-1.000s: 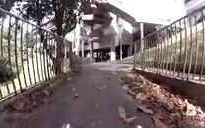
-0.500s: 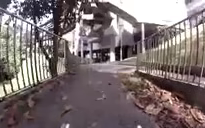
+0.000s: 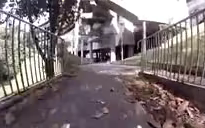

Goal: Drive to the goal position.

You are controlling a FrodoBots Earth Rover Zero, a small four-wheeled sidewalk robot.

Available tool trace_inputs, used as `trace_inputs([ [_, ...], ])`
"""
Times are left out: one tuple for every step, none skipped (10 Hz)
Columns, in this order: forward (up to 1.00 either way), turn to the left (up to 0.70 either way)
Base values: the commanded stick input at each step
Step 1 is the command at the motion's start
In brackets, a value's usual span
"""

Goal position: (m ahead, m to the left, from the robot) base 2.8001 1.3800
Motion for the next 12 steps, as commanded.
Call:
trace_inputs([
  [0.85,0.00],
  [0.85,0.00],
  [0.85,0.00],
  [0.85,0.12],
  [0.85,0.27],
  [0.85,0.27],
  [0.85,0.27],
  [0.85,0.17],
  [0.85,0.03],
  [0.85,0.00],
  [0.85,0.00],
  [0.85,0.00],
])
